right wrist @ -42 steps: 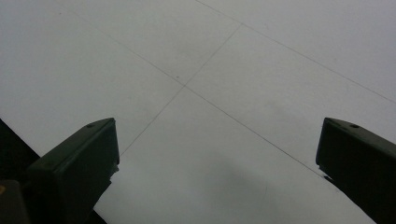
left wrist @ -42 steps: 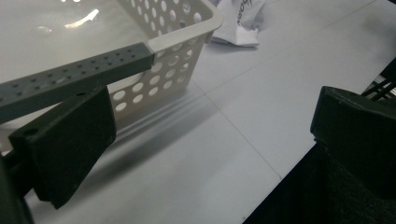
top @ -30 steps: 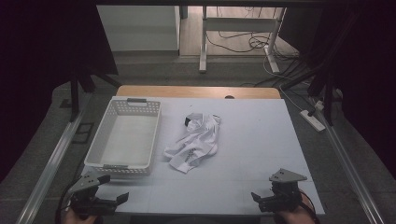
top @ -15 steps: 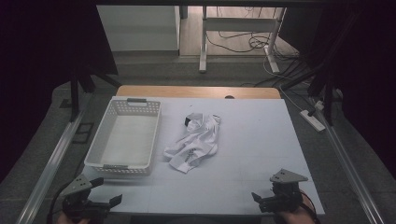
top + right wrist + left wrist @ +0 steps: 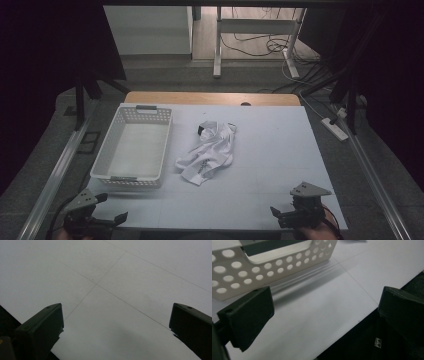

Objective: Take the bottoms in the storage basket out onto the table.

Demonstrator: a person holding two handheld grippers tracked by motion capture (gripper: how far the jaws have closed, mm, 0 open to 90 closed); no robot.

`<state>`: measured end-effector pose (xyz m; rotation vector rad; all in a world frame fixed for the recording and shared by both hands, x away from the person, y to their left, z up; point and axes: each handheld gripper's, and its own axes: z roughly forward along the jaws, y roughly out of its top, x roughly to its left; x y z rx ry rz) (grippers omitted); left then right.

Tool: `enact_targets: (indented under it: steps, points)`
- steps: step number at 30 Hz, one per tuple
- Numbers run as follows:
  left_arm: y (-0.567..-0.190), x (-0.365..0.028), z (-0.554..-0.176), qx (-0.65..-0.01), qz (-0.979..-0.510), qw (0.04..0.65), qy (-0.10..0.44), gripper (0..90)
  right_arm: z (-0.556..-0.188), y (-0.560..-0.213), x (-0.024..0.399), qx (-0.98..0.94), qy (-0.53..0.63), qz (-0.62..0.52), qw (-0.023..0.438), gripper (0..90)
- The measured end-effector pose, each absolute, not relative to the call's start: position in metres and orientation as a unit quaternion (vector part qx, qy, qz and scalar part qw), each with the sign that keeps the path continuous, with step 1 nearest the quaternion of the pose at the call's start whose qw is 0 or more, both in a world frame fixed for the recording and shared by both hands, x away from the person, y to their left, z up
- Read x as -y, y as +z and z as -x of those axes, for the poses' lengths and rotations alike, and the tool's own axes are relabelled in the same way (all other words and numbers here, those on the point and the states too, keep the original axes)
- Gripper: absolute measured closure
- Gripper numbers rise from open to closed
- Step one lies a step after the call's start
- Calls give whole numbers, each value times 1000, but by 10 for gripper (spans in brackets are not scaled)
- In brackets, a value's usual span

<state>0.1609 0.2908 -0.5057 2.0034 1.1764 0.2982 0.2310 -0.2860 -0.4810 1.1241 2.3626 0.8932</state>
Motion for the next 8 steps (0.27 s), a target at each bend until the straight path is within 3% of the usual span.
enact_targets:
  steps: [8]
  points:
    - [-506, -292, -161, -462, -790, 387, 109, 1, -231, -481, 286, -840, 316, -399, 188, 0]
